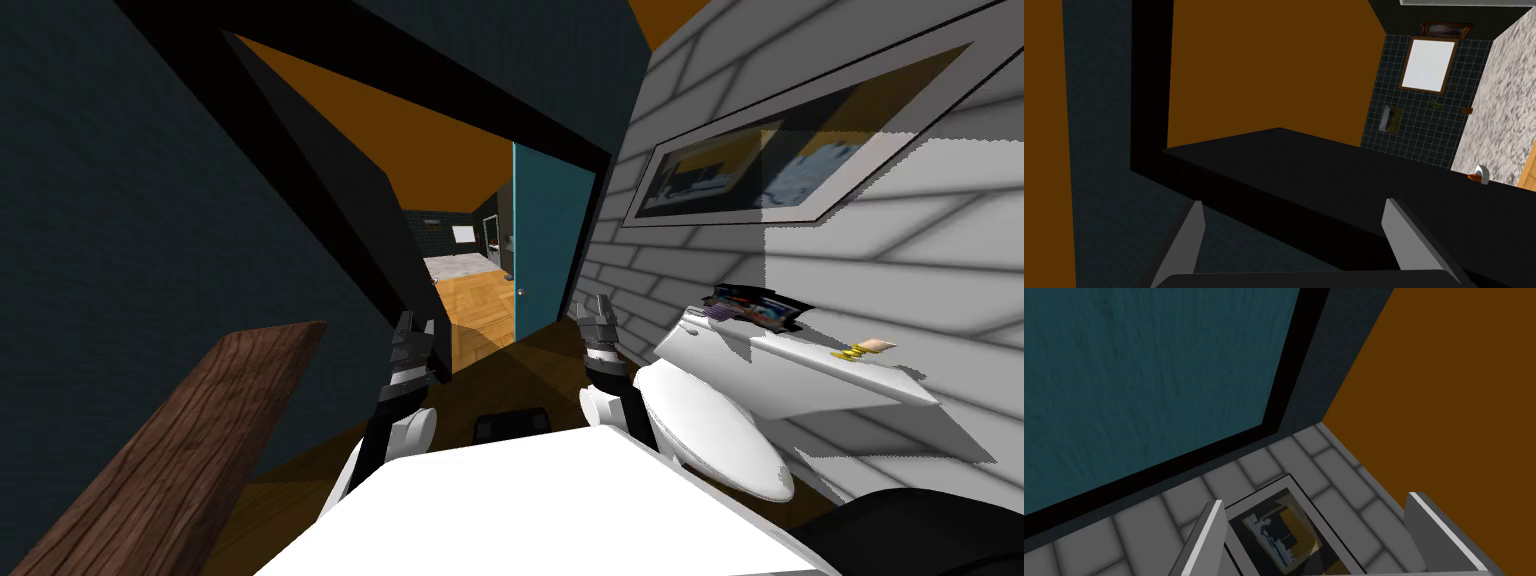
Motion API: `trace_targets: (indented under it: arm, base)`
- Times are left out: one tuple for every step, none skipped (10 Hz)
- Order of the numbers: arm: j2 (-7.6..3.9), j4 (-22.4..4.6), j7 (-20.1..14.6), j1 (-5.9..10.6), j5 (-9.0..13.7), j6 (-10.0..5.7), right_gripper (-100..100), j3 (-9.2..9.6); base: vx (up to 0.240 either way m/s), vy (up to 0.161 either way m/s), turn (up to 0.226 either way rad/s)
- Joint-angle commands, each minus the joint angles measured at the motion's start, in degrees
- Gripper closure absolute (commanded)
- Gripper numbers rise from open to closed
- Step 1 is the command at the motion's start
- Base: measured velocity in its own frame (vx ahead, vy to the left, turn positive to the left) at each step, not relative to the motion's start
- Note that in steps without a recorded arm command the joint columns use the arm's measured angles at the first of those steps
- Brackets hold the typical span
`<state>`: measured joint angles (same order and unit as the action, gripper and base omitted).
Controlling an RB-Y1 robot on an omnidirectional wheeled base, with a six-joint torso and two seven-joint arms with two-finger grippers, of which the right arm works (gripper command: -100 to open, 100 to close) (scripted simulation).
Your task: Push the door open
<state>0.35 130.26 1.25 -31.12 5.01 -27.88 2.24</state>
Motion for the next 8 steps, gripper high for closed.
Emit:
trace_targets:
  arm:
    - [-0.31, -2.01, 0.03, 0.65, -0.10, -0.37, -100, 0.06]
    - [-0.43, -2.87, 0.04, 0.92, -0.15, -0.53, -100, 0.09]
    - [-0.68, -4.86, 0.07, 1.56, -0.25, -0.90, -100, 0.15]
    - [-0.83, -6.10, 0.08, 1.96, -0.31, -1.13, -100, 0.19]
    - [-0.97, -7.34, 0.10, 2.36, -0.38, -1.36, -100, 0.23]
    - [-1.11, -8.77, 0.12, 2.82, -0.45, -1.62, -100, 0.27]
    - [-1.25, -10.33, 0.14, 3.32, -0.53, -1.91, -100, 0.32]
    - [-1.40, -11.89, 0.16, 3.82, -0.61, -2.20, -100, 0.37]
  base:
    - [0.131, -0.004, 0.082]
    - [0.127, -0.044, 0.049]
    - [0.121, -0.064, 0.079]
    - [0.110, -0.076, 0.088]
    - [0.106, -0.062, 0.068]
    - [0.093, -0.057, 0.051]
    - [0.091, -0.059, 0.073]
    - [0.090, -0.056, 0.086]
